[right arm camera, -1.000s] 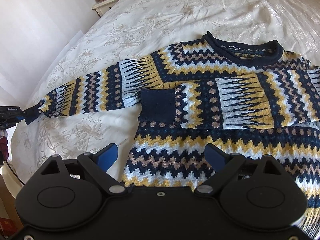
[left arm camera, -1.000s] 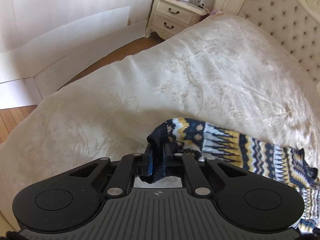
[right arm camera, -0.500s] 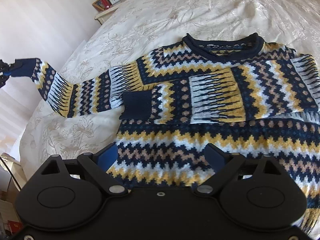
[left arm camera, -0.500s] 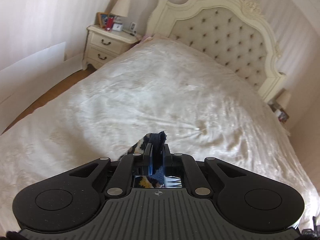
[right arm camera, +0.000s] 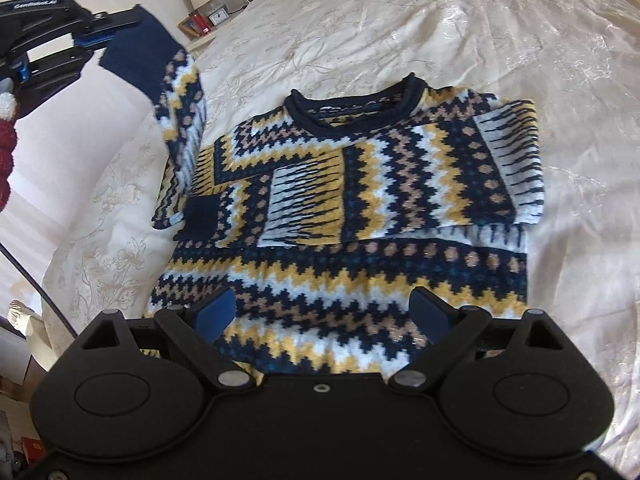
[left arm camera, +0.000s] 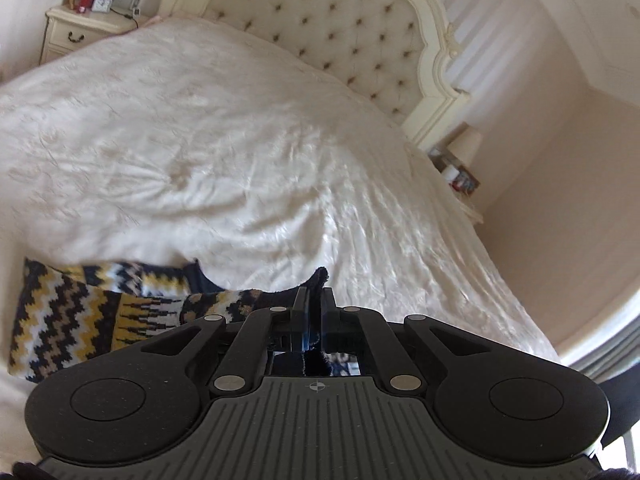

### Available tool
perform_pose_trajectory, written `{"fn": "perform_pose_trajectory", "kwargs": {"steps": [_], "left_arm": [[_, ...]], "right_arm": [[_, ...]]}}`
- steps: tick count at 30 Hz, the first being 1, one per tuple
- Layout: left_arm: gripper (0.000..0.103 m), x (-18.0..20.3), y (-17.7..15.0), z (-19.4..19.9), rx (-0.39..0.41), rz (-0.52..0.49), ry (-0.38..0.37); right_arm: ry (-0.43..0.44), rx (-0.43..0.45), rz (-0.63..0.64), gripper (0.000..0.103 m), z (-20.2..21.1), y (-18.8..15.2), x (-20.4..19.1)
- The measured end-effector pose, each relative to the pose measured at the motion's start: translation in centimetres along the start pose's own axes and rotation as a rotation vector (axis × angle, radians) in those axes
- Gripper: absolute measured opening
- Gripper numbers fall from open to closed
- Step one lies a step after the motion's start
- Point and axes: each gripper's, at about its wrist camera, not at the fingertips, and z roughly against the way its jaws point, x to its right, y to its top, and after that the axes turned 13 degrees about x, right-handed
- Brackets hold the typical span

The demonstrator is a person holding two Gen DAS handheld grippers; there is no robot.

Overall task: Fold small clothes
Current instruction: 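Lift the sleeve with the left gripper and lay it across the body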

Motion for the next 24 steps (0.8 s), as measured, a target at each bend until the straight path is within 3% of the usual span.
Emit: {"fn": "perform_pose_trajectory", "kwargs": {"steps": [8, 9, 12, 17, 20, 24], "left_arm": [[0.006, 5.4, -6.3, -5.6, -0.118, -0.069, -0.008], [0.009, 5.8, -6.7, -5.9, -0.136, -0.073, -0.015], [0.034, 7.0, -7.3, -6.5, -0.16, -0.08, -0.057], [0.045, 7.0, -6.8, -4.4, -0.134, -0.187, -0.127], [0.046, 4.9, -6.6, -3.0, -0.128, -0.252, -0.082], [0.047, -0.3, -7.6, -1.8, -0.181, -0.288, 0.068]], "right_arm": [[-0.036, 0.007, -0.045, 0.094, 1.1, 0.0, 3.6], [-0.039, 0.007, -0.046, 0.094, 1.1, 0.0, 3.7], [-0.046, 0.01, -0.057, 0.094, 0.8, 0.2, 3.9], [-0.07, 0.016, -0.062, 0.094, -0.1, 0.9, 4.0], [-0.081, 0.026, -0.063, 0.094, -0.9, 1.6, 3.8], [-0.085, 0.034, -0.058, 0.094, -2.6, 3.0, 3.7]]}}
